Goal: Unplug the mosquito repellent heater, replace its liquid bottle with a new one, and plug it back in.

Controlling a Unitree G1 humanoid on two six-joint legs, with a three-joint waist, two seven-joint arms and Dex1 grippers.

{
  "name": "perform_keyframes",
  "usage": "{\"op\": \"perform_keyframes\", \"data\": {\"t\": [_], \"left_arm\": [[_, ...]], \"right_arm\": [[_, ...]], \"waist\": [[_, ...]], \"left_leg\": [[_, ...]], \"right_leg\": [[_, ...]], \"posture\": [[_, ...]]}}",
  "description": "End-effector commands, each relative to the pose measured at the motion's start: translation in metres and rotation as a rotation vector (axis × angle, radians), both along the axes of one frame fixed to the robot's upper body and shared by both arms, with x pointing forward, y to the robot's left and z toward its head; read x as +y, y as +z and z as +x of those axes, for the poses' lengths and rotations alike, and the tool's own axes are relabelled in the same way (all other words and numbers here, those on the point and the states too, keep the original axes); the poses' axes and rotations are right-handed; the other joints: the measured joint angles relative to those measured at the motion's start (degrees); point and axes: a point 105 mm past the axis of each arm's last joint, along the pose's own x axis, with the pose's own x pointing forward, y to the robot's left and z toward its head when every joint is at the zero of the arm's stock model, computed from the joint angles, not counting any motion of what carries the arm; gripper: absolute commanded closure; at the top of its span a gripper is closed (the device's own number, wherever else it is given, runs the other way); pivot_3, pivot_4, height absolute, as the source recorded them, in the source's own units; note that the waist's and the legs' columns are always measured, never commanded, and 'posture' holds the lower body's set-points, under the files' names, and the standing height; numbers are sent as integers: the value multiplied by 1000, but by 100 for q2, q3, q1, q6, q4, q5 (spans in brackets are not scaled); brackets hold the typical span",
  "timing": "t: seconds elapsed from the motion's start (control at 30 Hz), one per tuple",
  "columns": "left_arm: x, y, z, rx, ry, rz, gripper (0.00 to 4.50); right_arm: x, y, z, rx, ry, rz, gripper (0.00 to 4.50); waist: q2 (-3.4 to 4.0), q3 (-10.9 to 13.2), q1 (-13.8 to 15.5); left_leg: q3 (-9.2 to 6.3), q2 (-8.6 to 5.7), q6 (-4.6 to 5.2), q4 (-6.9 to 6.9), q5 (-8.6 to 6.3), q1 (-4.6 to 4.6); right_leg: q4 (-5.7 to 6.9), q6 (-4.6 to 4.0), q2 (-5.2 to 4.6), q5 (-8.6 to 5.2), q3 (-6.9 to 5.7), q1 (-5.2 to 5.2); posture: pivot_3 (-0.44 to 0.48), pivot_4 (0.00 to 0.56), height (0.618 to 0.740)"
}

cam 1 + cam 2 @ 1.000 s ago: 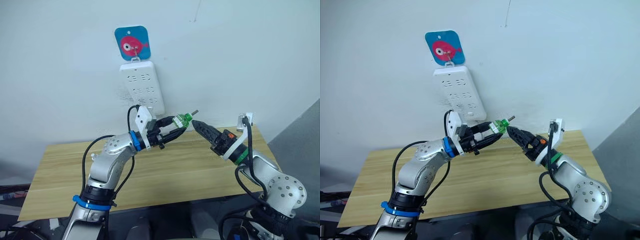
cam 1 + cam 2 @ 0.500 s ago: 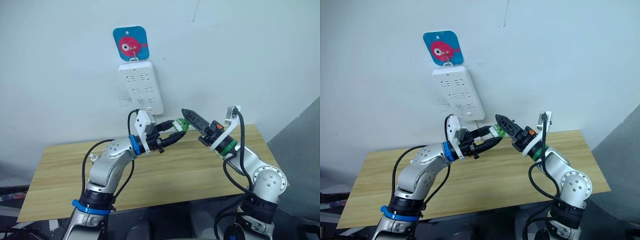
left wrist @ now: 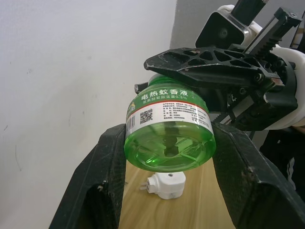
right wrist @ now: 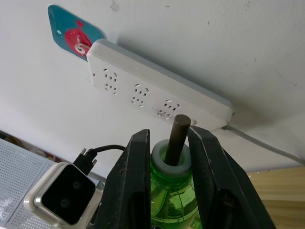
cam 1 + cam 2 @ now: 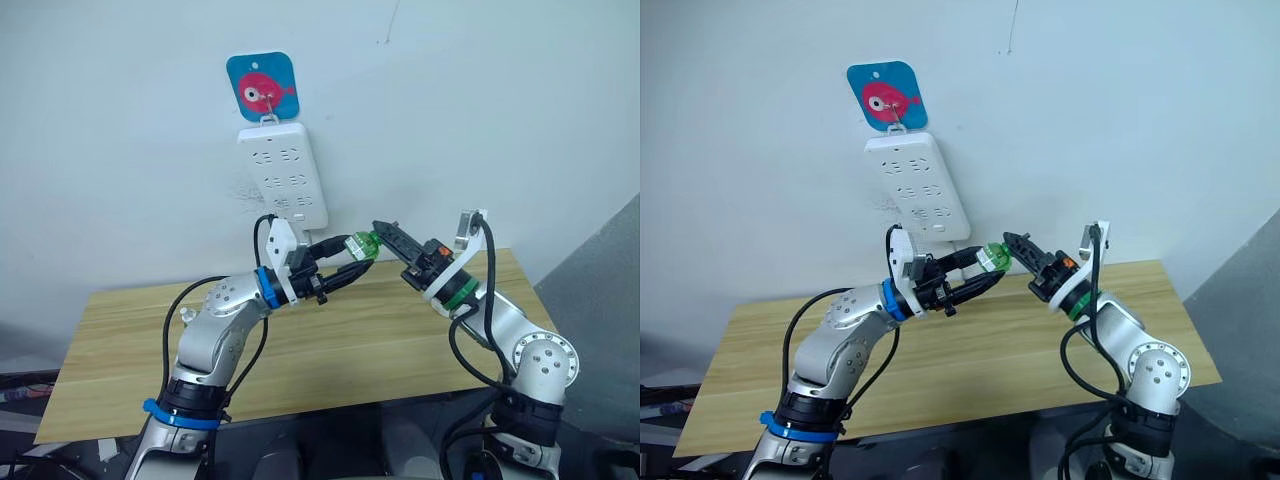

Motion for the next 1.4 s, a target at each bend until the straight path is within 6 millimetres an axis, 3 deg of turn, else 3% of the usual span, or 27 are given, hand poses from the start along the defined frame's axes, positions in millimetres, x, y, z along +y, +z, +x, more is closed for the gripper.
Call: {"op": "perform_keyframes", "data": {"t": [0.03, 0.4, 0.43, 0.63, 0.67, 0.77, 0.87, 1.03, 1.27, 1.4], "left_arm": [[-4, 5, -1, -35, -9, 4, 2235], [-6, 4, -5, -43, -21, 6, 2235], [-6, 4, -6, -43, -21, 6, 2235], [-7, 5, -7, -44, -23, 5, 2235], [-7, 5, -7, -45, -23, 5, 2235], [-8, 4, -7, -44, -24, 5, 2235], [-8, 4, -7, -46, -26, 8, 2235], [-8, 3, -9, -53, -29, 15, 2235], [-5, 5, -10, -50, -31, 2, 2235], [9, -6, -7, -33, -3, 99, 894]], "right_arm": [[24, 14, -19, -61, 145, 28, 3751], [24, 19, -20, -71, 137, 66, 3751], [23, 19, -20, -71, 133, 67, 3191], [23, 20, -19, -74, 135, 60, 1254], [23, 21, -18, -75, 134, 64, 1221], [23, 23, -19, -79, 137, 75, 1221], [24, 23, -20, -76, 148, 74, 1899], [25, 21, -22, -69, 163, 73, 3571], [24, 18, -21, -60, 148, 63, 3653], [13, 13, -16, -66, 90, 15, 3653]], "waist": [[0, 0, 0], [0, 0, 2], [0, 0, 3], [0, -1, 5], [-1, -1, 5], [-1, -1, 4], [-1, -1, 5], [-2, -2, 7], [-2, -2, 9], [-1, -2, 6]], "left_leg": [[0, 0, 0, 0, 0, 0], [0, 0, 0, 0, 0, 0], [0, 0, 0, 0, 0, 0], [-1, 0, 0, 1, 0, 0], [-1, 0, 0, 1, 0, -1], [-1, 0, 0, 1, 0, -1], [-1, 0, 0, 1, 0, -1], [-1, 0, 0, 1, 0, 0], [0, 0, 0, 1, 0, 0], [-1, 1, 0, 0, 0, 1]], "right_leg": [[0, 0, 0, 0, 0, 0], [0, 0, 1, 0, 0, 0], [0, 0, 1, 0, 1, 0], [0, 0, 1, 0, 0, 0], [0, 0, 0, 0, 0, 0], [0, 0, 0, 0, 0, 0], [0, 0, 1, 0, 0, 0], [0, 0, 0, 0, 0, 0], [0, 0, 0, 0, 0, 0], [1, 0, 2, 0, 0, 0]], "posture": [[-157, 117, 734], [-154, 117, 734], [-152, 116, 734], [-154, 110, 734], [-154, 109, 734], [-153, 107, 734], [-152, 107, 734], [-147, 107, 734], [-144, 104, 734], [-142, 108, 734]]}}
